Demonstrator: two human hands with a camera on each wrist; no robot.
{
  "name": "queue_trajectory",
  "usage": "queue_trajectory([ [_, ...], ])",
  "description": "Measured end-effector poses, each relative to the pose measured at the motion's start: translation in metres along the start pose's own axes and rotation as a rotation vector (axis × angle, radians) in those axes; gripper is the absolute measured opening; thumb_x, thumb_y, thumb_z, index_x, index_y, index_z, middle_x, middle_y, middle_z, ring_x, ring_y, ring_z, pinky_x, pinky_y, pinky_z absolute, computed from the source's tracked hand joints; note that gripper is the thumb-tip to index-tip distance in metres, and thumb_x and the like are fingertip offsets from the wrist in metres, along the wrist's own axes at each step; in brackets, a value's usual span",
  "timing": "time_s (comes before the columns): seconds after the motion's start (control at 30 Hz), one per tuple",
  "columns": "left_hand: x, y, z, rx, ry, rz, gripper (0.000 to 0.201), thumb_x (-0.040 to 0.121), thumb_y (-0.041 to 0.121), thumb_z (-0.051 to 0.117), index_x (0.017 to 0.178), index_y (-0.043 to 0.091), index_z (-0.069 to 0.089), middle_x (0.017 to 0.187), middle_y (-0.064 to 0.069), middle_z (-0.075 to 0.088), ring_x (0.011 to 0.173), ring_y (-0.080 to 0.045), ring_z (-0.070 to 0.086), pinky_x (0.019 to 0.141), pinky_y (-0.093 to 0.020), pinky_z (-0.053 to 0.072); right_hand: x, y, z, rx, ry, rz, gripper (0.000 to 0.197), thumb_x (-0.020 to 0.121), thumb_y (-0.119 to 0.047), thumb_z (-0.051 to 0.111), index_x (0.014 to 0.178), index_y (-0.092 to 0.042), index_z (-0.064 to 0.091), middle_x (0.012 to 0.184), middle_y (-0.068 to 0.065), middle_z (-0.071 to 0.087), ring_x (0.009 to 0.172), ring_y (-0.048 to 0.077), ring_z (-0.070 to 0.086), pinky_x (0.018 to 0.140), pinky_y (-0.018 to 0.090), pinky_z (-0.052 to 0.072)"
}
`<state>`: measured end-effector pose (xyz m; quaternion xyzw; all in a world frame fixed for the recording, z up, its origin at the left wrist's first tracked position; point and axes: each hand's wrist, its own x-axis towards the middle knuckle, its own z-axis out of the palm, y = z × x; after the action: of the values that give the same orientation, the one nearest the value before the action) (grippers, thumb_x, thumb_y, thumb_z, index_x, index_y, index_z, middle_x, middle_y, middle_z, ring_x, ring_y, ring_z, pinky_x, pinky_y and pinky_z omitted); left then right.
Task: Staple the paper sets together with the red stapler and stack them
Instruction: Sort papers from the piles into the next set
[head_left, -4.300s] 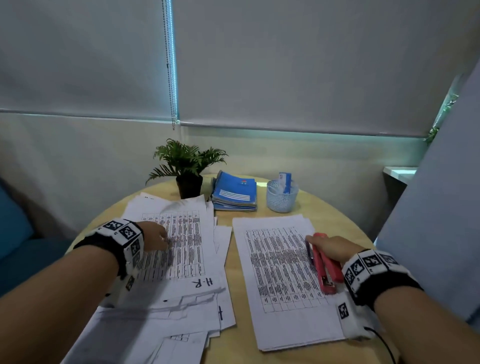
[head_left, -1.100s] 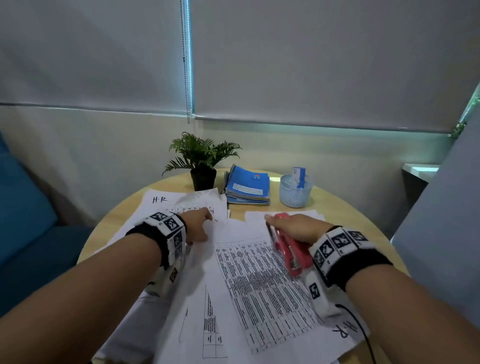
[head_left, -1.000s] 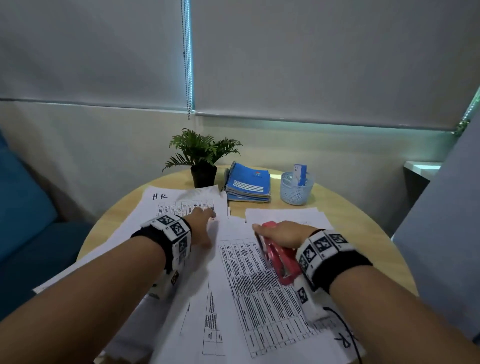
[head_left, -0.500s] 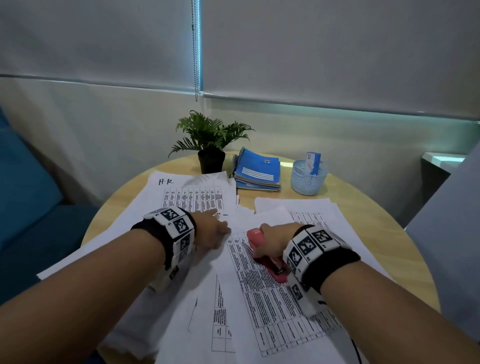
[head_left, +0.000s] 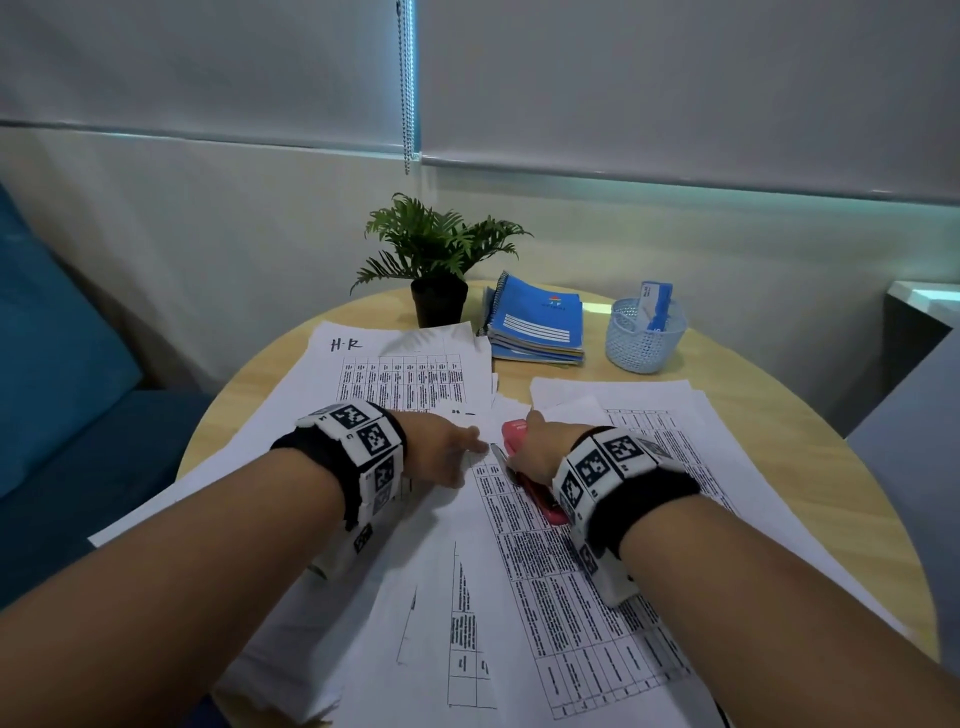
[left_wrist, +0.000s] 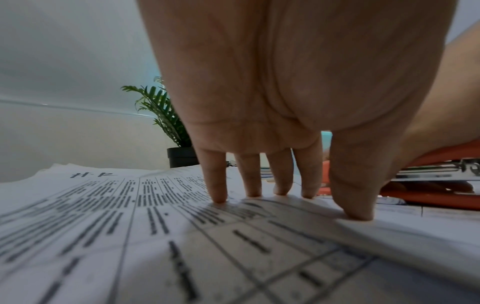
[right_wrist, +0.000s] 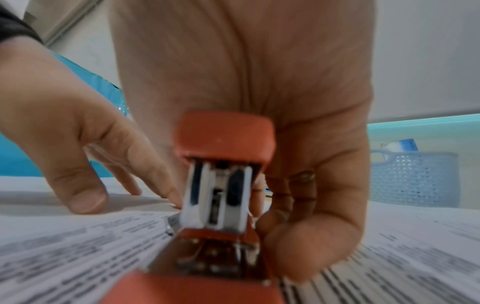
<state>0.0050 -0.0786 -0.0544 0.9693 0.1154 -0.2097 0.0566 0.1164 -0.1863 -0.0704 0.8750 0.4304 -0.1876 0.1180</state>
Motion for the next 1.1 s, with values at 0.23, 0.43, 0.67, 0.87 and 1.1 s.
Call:
queue_trajectory([
  [0.23,0.006,-0.002,0.001,0.089,-0.045,0.051,0.055,0.098,0.032,0.040,0.149,0.029,0.019,0.158,0.007,0.007,0.142,-0.018,0.021,0.112,-0.030,0.017,0.004,-0.007,-0.003,0.045,0.019,0.050,0.044,0.101,-0.026,0.033,0.142,-0.009,0.028,0.146,0.014,0.029,0.128,0.032,0.043,0.098,0.041,0.039],
  [0.43,0.003,0.004,0.002,0.076,0.021,0.090,0.044,0.098,0.019,0.038,0.142,0.016,0.036,0.144,0.003,0.037,0.127,-0.021,0.040,0.089,-0.019,0.022,0.007,-0.007,-0.005,0.053,0.021,0.058,0.042,0.101,-0.032,0.035,0.137,-0.012,0.034,0.140,0.014,0.039,0.124,0.031,0.046,0.097,0.040,0.041],
  [0.67,0.002,0.004,0.002,0.028,0.060,0.065,0.051,0.096,0.023,0.044,0.145,0.025,0.031,0.150,0.005,0.034,0.133,-0.017,0.037,0.091,-0.013,0.019,-0.001,0.002,-0.008,-0.030,0.032,-0.054,0.035,0.102,-0.031,0.032,0.129,-0.011,0.042,0.122,0.015,0.051,0.110,0.031,0.054,0.085,0.037,0.042],
  [0.87,0.000,0.007,0.000,0.037,0.051,0.016,0.050,0.094,0.023,0.045,0.143,0.023,0.034,0.142,-0.002,0.044,0.127,-0.022,0.044,0.103,-0.027,0.029,0.004,0.008,-0.004,-0.113,0.053,-0.094,0.016,0.100,-0.032,0.040,0.102,-0.017,0.041,0.078,0.003,0.048,0.077,0.023,0.053,0.070,0.032,0.045],
  [1.1,0.000,0.009,-0.001,0.059,0.047,0.020,0.050,0.095,0.023,0.044,0.143,0.025,0.033,0.144,-0.001,0.041,0.129,-0.022,0.041,0.102,-0.027,0.029,0.004,0.021,-0.004,-0.237,0.084,-0.124,0.031,0.099,-0.032,0.044,0.070,-0.024,0.039,0.069,-0.005,0.043,0.072,0.019,0.054,0.056,0.023,0.035],
])
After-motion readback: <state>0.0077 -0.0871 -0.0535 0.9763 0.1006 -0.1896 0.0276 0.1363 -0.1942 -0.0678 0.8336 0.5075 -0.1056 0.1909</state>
